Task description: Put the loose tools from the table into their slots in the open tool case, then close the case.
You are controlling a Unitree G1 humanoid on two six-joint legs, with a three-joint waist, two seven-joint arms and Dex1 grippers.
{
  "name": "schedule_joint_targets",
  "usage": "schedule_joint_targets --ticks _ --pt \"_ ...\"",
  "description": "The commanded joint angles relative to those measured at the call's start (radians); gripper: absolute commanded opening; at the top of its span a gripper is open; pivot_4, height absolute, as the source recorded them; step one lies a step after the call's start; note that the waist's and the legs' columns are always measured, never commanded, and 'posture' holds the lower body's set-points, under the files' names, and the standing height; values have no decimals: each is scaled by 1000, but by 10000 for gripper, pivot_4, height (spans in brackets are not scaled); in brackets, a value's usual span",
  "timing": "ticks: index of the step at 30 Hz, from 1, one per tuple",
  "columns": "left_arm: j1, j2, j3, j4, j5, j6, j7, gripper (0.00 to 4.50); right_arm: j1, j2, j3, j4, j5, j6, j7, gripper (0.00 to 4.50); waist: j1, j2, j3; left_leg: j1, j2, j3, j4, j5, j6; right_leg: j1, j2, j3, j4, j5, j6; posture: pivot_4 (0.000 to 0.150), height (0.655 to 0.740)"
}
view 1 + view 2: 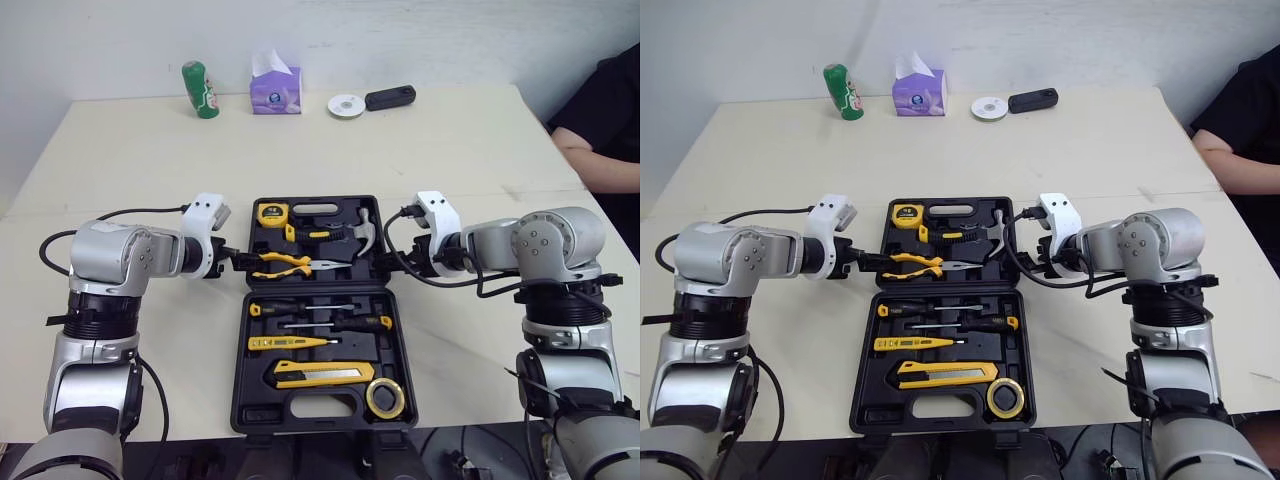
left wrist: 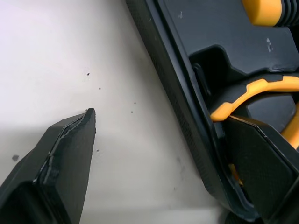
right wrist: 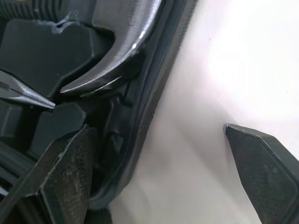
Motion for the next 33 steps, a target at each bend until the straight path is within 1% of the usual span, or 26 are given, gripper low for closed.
schedule_joint_targets --ticks 1,8,9,11,12,14,16,17,18,19,21,22,23,28,31,33 --pt "-22 0 10 -12 9 7 7 45000 -21 -16 0 13 2 5 -23 44627 0 0 0 0 0 0 0 0 0 0 0 0 0 0 0 1500 7400" --pt "-1 -18 17 -22 17 20 34 45000 -31 2 25 45 -8 5 -41 44627 0 -1 -1 0 0 0 0 0 0 0 0 0 0 0 0 1500 7400" --pt "1 -24 20 -27 15 25 37 45000 -30 4 27 50 -7 5 -40 42380 0 -1 -1 0 0 0 0 0 0 0 0 0 0 0 0 1500 7400" --pt "4 -33 26 -35 12 34 42 45000 -30 5 25 61 2 5 -43 36711 1 -2 -1 0 0 0 0 0 0 0 0 0 0 0 0 1500 7400" --pt "6 -38 28 -39 10 39 45 42450 -31 7 23 67 8 5 -47 31670 1 -2 -1 0 0 0 0 0 0 0 0 0 0 0 0 1500 7400" --pt "7 -59 44 -50 4 57 51 36387 -34 11 18 75 17 5 -58 21442 3 -2 -1 0 0 0 0 0 0 0 0 0 0 0 0 1500 7400" --pt "6 -71 53 -61 2 70 52 27748 -38 18 10 86 27 5 -70 11762 3 -4 -2 0 0 0 1 0 0 1 0 0 0 0 0 1500 7400" --pt "6 -75 54 -66 3 73 53 25463 -40 21 7 89 32 5 -75 9170 3 -5 -3 0 0 0 1 0 0 1 0 0 0 0 0 1500 7400" --pt "7 -77 55 -69 4 75 55 20412 -41 22 6 91 36 5 -79 3400 1 -6 -4 0 0 0 1 0 0 1 0 0 0 0 0 1500 7400" --pt "9 -90 64 -73 2 83 57 16525 -43 31 -2 98 39 5 -88 387 2 -8 -5 0 0 0 1 0 0 1 0 0 0 0 0 1500 7400" --pt "17 -119 85 -90 -5 109 60 9280 -45 49 -21 104 48 5 -109 0 3 -8 -5 1 0 -1 1 0 0 1 0 0 0 0 0 1500 7400" --pt "20 -131 96 -96 -11 116 61 6580 -46 58 -31 107 53 5 -120 0 2 -8 -5 1 0 -1 1 0 0 2 0 0 0 0 0 1500 7400" --pt "25 -140 104 -102 -20 119 64 5088 -46 67 -42 107 59 5 -132 0 1 -8 -5 1 0 -1 1 0 0 2 0 0 0 0 0 1500 7400" --pt "29 -175 146 -124 -18 120 91 4449 -50 120 -113 85 50 5 -188 0 0 -8 -5 2 0 0 2 0 -1 2 0 0 1 0 0 1500 7400" --pt "9 -225 209 -128 -5 97 114 4407 -60 173 -173 30 4 -4 -203 0 1 -8 -5 1 0 0 2 1 -1 2 0 1 1 0 0 1500 7400" --pt "0 -241 231 -129 11 17 134 3995 -46 168 -141 -34 -29 -115 -174 0 3 -8 -5 1 0 0 2 1 -1 1 0 1 1 0 0 1500 7400"
